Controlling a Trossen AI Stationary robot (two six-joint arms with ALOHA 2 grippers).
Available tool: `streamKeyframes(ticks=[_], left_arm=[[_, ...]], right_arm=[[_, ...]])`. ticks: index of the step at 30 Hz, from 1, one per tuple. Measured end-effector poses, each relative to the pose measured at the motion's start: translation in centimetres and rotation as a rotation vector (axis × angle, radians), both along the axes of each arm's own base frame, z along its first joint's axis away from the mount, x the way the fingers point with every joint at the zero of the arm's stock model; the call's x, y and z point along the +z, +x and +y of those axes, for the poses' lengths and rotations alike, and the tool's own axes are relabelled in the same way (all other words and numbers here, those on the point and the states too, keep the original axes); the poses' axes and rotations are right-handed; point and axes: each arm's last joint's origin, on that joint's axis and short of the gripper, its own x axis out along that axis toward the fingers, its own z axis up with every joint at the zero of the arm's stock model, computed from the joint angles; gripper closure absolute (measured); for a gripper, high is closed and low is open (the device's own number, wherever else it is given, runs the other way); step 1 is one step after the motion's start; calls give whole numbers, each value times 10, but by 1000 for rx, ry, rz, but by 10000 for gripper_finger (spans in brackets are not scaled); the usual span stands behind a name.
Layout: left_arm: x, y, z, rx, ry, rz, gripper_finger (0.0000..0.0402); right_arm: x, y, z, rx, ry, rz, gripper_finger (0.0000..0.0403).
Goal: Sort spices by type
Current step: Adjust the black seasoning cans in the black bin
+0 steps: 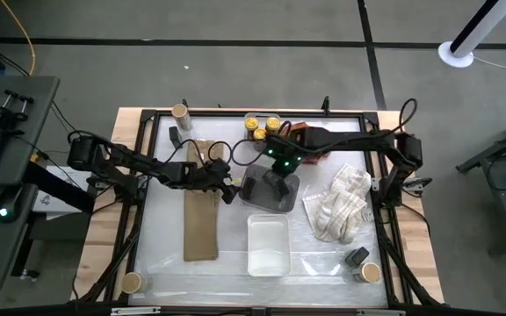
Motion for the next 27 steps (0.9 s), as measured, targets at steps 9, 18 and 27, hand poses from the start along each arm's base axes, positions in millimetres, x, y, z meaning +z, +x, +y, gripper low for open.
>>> streamKeyframes(ticks=[9, 18, 27], left_arm=[[0, 0, 0, 22, -13, -8, 53], [0, 0, 0, 23, -16, -9, 53], [0, 0, 0, 21, -14, -12, 53]], right_arm=[[-22, -19, 3, 77, -5, 181, 403], [-46, -29, 16, 104, 23, 186, 403], [-52, -22, 31, 89, 45, 102, 403]])
